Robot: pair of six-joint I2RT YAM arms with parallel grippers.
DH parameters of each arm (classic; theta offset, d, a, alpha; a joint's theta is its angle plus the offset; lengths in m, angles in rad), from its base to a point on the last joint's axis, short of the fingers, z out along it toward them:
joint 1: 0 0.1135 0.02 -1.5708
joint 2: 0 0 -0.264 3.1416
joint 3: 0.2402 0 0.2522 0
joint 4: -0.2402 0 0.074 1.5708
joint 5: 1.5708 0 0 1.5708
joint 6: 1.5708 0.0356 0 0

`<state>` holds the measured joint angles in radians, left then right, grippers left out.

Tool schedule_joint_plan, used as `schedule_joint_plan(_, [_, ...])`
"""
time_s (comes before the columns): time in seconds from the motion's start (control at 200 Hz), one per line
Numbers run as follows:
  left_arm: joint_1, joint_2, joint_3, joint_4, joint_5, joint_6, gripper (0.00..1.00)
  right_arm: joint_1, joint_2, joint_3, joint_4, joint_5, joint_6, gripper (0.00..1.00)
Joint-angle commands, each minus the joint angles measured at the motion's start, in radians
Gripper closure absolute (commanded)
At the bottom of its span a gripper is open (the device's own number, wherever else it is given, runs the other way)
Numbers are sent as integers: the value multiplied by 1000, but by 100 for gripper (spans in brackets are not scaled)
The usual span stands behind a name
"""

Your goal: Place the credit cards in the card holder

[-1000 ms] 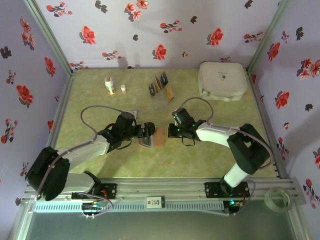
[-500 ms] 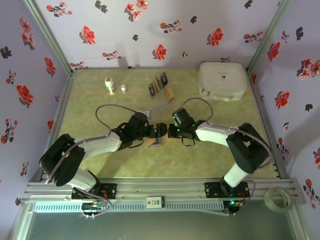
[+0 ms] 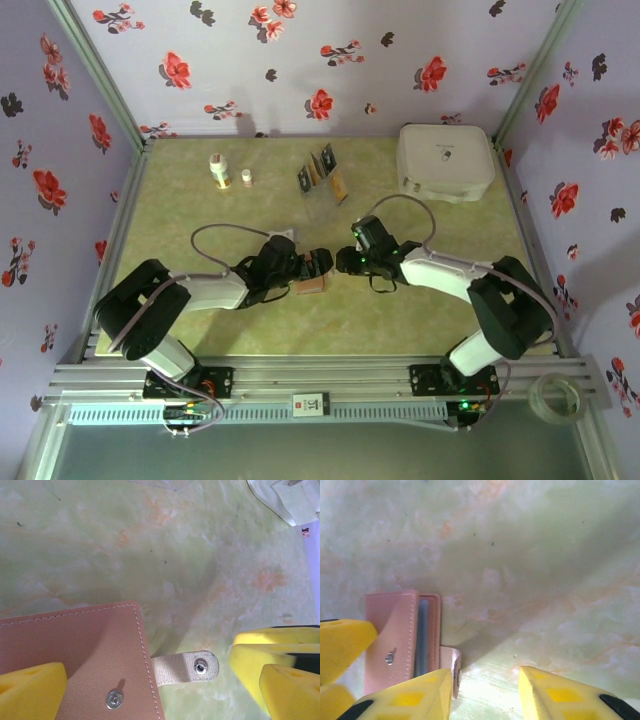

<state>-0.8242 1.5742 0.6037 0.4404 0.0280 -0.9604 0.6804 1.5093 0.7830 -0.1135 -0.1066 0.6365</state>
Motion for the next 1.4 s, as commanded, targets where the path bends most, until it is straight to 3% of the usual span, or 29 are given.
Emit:
schedule_joint_plan(0.0, [-4, -4, -11, -40, -36, -15, 0, -7, -77, -5, -61, 27, -4, 61])
schedule_joint_plan(0.18, [20, -100, 66, -219, -37, 74, 0, 5, -154, 2, -82, -24, -1, 64])
schedule_joint_plan(0.35, [96, -171, 133, -399, -39, 127, 0, 90, -148, 45, -92, -19, 6, 72])
schedule_joint_plan(0.54, [211, -212, 149, -546, -54, 154, 0, 206, -65, 149, -87, -17, 5, 79])
schedule_joint_plan(0.865, [363, -309, 59, -609, -57, 158, 0, 334, 137, 330, -75, -58, -26, 86])
schedule_joint_plan(1.075, [382, -316, 50, -631, -57, 175, 0, 337, 201, 330, -103, -24, -45, 99])
schedule_joint_plan(1.395, [372, -290, 102, -678, -22, 257, 0, 285, 103, 171, -58, -2, -23, 100])
